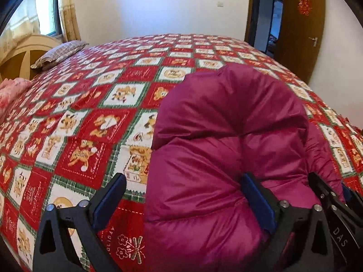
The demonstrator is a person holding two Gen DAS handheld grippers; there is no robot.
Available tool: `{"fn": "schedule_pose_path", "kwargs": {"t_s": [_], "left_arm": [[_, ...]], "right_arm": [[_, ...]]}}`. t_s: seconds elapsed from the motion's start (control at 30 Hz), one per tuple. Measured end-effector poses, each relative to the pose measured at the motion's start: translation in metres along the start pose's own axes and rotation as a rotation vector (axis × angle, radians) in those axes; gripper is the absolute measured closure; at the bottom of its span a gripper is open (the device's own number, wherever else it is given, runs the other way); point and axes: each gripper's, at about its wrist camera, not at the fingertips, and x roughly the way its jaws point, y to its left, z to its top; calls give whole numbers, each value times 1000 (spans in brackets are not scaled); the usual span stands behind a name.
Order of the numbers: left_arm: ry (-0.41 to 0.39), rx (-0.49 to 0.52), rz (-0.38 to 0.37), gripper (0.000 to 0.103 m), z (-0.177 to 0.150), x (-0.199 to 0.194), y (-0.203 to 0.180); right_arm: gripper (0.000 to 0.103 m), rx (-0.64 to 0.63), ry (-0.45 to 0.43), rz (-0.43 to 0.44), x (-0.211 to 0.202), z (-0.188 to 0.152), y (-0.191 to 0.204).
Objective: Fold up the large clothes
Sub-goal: 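Press both tools down on the magenta jacket bundle to compact it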
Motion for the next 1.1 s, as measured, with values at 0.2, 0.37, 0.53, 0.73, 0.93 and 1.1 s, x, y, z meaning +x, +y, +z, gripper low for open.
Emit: {"fn": "schedule_pose_path", "kwargs": {"t_s": [0.2,0.37,0.53,0.73,0.93,1.1], "left_arm": [[-2,28,33,1,-3,3,-6],[-10,34,45,1,-4,4,-7],[-9,35,47,1,-5,4,-9],[-10,39,53,1,-5,4,-10],[-9,42,60,1,-4,4,-13],[-9,42,60,1,-4,4,-13]], "right_arm": [[47,-3,4,-7,2,-4,0],[47,-9,1,-18,2,-5,0],[46,-14,10,-24,4,-5,3],[46,-21,17,-31,5,-6,4],[45,-20,25,-33,7,-6,4],[45,-21,31,-33,8,-5,4]]}}
